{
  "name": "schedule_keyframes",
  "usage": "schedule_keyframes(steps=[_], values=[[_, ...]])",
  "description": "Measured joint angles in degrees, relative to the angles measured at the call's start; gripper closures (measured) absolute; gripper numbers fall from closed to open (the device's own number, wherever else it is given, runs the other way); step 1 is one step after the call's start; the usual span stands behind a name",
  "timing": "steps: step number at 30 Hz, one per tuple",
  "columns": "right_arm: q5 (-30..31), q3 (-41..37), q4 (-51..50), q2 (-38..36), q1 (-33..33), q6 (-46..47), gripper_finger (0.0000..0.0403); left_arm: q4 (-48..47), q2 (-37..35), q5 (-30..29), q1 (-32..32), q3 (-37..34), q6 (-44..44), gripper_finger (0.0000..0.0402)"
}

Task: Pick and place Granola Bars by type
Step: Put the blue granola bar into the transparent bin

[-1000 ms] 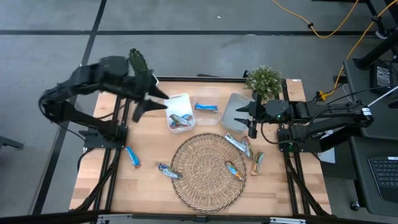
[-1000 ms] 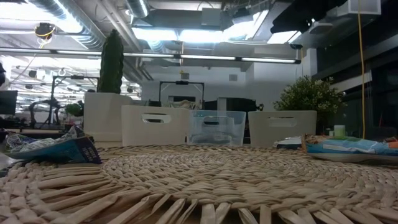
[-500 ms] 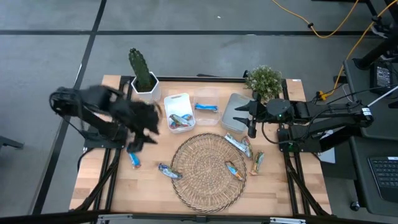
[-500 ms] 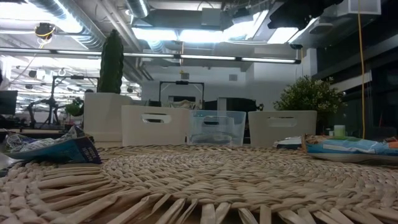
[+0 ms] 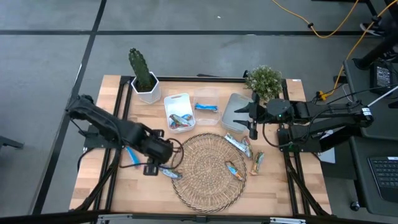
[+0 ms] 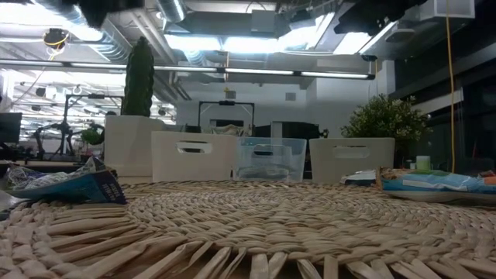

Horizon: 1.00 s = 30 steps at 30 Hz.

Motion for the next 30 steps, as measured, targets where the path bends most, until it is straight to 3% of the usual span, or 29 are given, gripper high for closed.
schedule_keyframes(steps=[7, 14, 26, 30], values=[[-0.03, 0.0, -1.1, 0.0, 0.01, -1.48, 0.0216, 10.05, 5.49, 6.48, -0.3, -8.61, -4.13, 0.0177], [-0.05, 0.0, -1.51, 0.0, 0.01, -2.07, 0.0216, 19.33, 10.68, 2.79, -0.3, -14.45, -4.72, 0.0105], [-0.09, 0.0, -1.64, 0.02, 0.01, -1.13, 0.0216, 27.78, 17.44, 3.61, -2.13, -19.97, -5.47, 0.0103], [-0.09, 0.0, -1.76, 0.02, 0.01, -1.06, 0.0216, 27.5, 18.0, 1.93, -2.66, -20.03, -6.19, 0.0127]])
